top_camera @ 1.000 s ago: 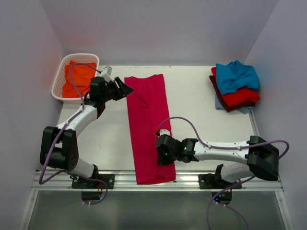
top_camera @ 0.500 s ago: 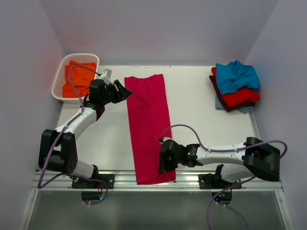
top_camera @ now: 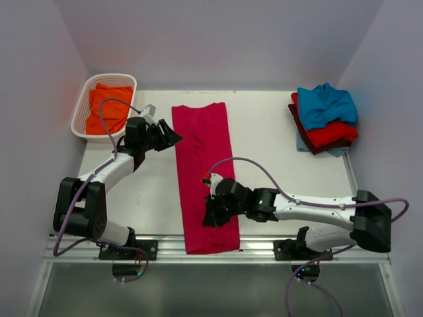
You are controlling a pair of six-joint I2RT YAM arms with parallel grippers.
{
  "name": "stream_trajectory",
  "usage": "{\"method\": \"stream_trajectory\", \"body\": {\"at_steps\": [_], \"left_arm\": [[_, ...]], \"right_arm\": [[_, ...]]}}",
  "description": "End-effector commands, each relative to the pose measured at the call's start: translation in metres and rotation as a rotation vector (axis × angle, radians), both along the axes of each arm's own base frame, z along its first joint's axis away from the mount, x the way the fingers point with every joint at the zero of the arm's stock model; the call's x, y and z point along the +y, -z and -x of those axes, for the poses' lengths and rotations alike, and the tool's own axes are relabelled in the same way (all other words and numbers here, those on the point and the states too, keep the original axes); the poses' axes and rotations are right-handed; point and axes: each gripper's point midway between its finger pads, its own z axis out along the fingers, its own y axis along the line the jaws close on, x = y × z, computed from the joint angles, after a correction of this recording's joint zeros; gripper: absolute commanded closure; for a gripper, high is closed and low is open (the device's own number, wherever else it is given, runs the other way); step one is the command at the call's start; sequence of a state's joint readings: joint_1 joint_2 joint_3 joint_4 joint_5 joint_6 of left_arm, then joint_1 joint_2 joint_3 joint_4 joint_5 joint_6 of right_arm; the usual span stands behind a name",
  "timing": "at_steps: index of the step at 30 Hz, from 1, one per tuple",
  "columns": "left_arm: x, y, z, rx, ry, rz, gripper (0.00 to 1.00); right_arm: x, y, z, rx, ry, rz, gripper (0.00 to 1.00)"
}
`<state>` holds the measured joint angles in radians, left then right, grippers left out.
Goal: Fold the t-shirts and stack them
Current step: Rotate the tshirt 90 degrees
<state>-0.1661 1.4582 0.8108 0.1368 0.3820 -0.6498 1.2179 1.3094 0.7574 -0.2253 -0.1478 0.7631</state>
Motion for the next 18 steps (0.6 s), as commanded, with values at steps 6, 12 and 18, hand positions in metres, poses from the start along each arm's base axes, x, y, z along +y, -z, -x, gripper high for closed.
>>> {"method": "stream_trajectory", "body": {"at_steps": [6, 12, 18], "left_arm": [[-0.001, -0.001, -0.005, -0.044, -0.006, 0.011, 0.46], [-0.002, 0.014, 0.002, -0.015, 0.006, 0.016, 0.46], [-0.010, 0.014, 0.008, -0.042, 0.041, 0.060, 0.46]], "right_arm": [[0.001, -0.087, -0.119, -0.355, 0.122, 0.064, 0.57], [0.007, -0.089, -0.240, -0.405, 0.252, 0.147, 0.55], [0.037, -0.070, -0.326, -0.416, 0.232, 0.200, 0.59]]}}
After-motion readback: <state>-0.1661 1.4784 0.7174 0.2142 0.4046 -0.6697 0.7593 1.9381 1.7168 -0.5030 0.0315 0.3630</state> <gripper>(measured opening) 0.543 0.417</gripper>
